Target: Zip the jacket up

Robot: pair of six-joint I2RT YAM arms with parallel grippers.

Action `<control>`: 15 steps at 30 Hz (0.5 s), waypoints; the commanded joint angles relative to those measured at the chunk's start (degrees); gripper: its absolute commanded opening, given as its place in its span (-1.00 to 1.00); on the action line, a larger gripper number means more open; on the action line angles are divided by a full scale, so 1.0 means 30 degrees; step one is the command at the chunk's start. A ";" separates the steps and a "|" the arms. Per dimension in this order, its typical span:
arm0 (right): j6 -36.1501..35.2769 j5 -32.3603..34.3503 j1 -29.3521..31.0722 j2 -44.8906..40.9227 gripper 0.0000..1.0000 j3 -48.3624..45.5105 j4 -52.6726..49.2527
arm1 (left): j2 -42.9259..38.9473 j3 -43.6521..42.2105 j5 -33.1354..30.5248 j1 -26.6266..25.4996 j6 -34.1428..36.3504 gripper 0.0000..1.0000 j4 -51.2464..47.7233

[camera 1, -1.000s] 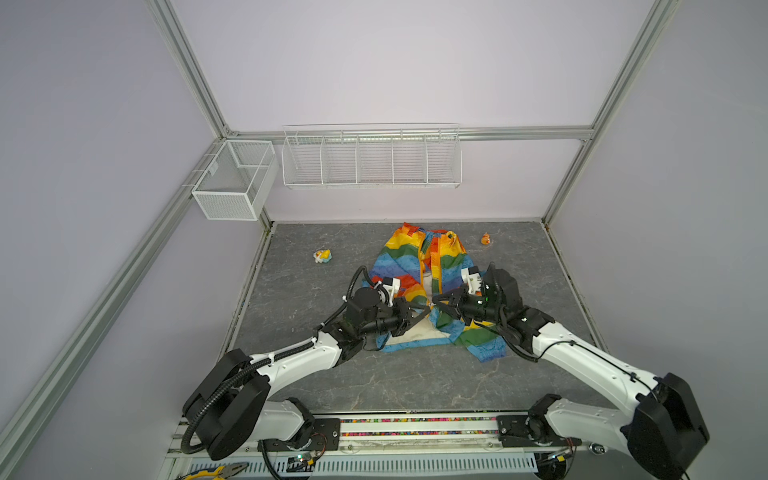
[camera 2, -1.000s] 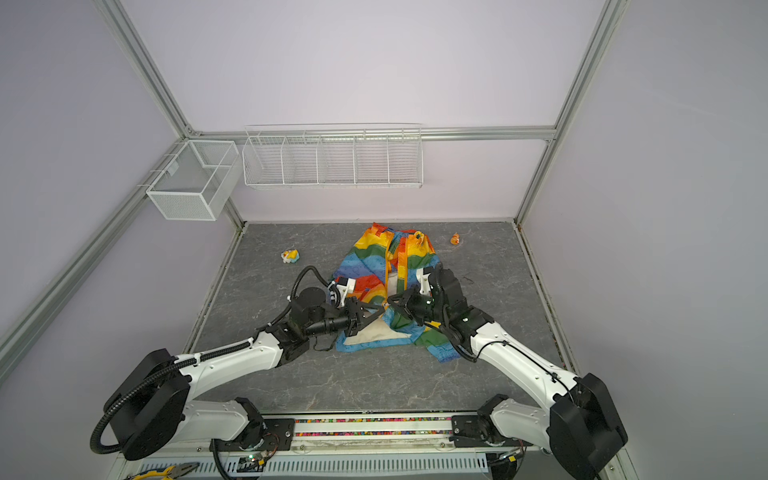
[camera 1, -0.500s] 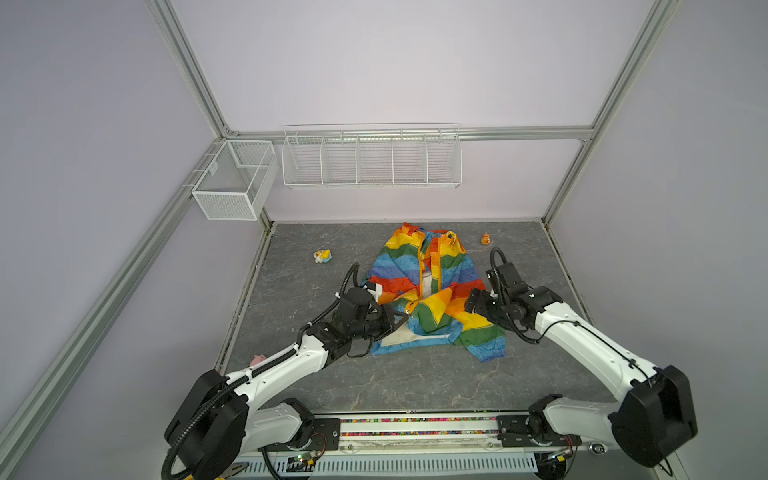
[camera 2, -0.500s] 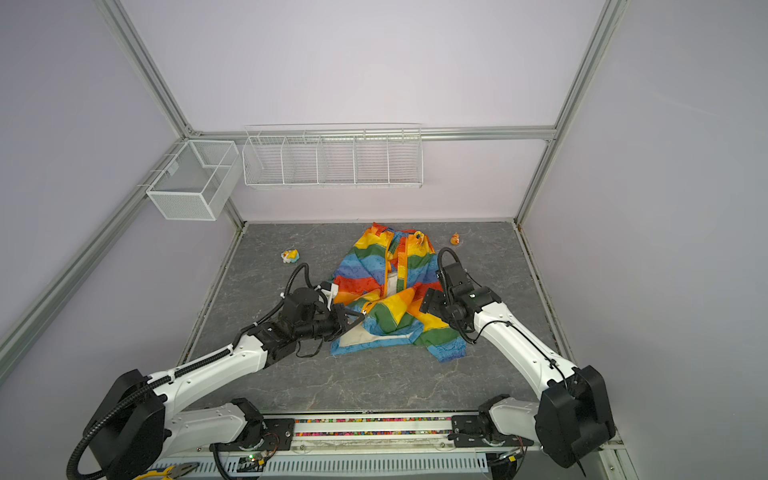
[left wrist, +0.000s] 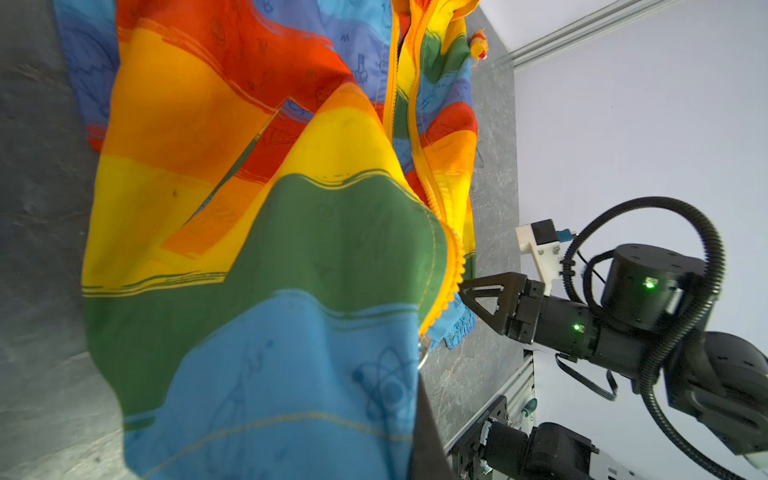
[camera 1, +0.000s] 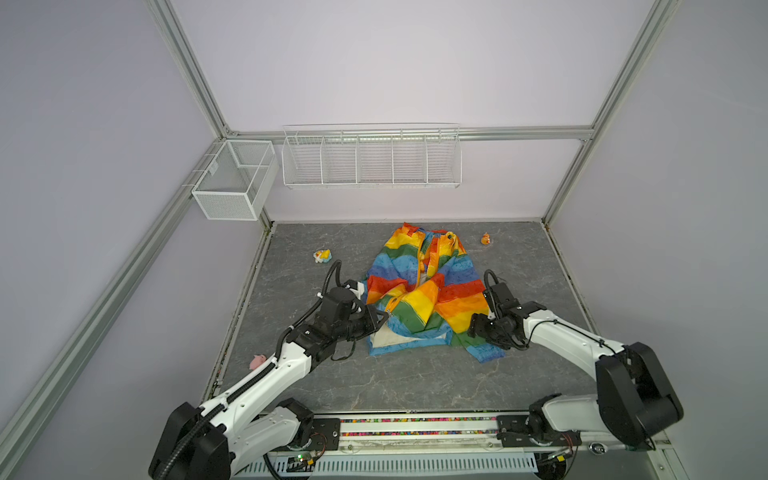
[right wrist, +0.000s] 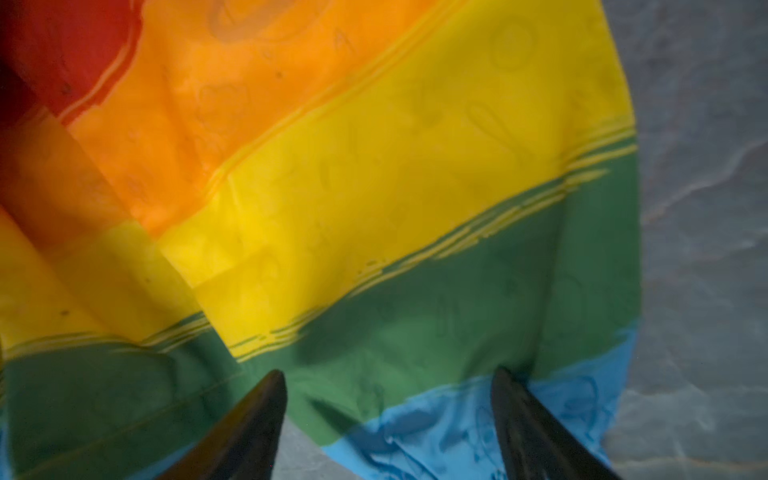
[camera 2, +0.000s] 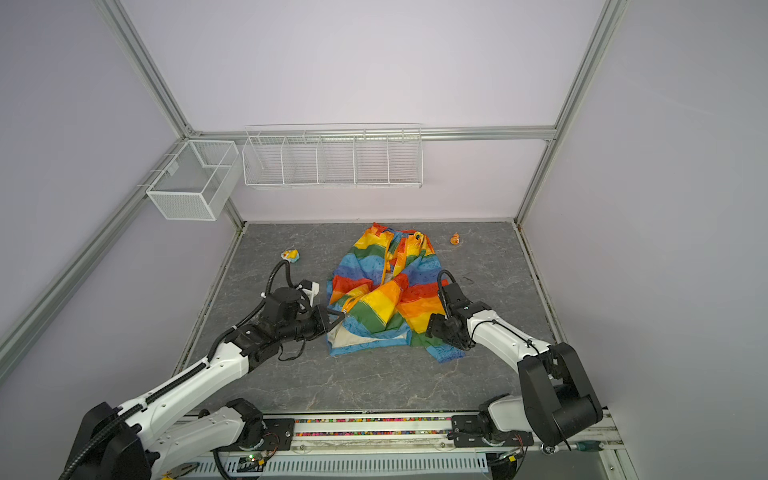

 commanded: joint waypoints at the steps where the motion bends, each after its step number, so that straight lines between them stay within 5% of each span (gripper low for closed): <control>1: 0.0760 -0.1993 0.0194 0.0766 0.47 -0.0689 0.2696 | -0.0879 0.0102 -0.0411 0.0687 0.1131 -1.00 -0.1085; 6: 0.2871 -0.3139 0.1545 0.2023 0.42 -0.1300 0.5550 | -0.1158 0.0459 0.0073 0.1761 0.1786 -1.00 -0.1572; 15: 0.8160 -0.4613 0.6996 0.6041 0.42 0.0698 1.3441 | -0.0528 0.1365 0.0125 0.2359 0.2650 -1.00 -0.1972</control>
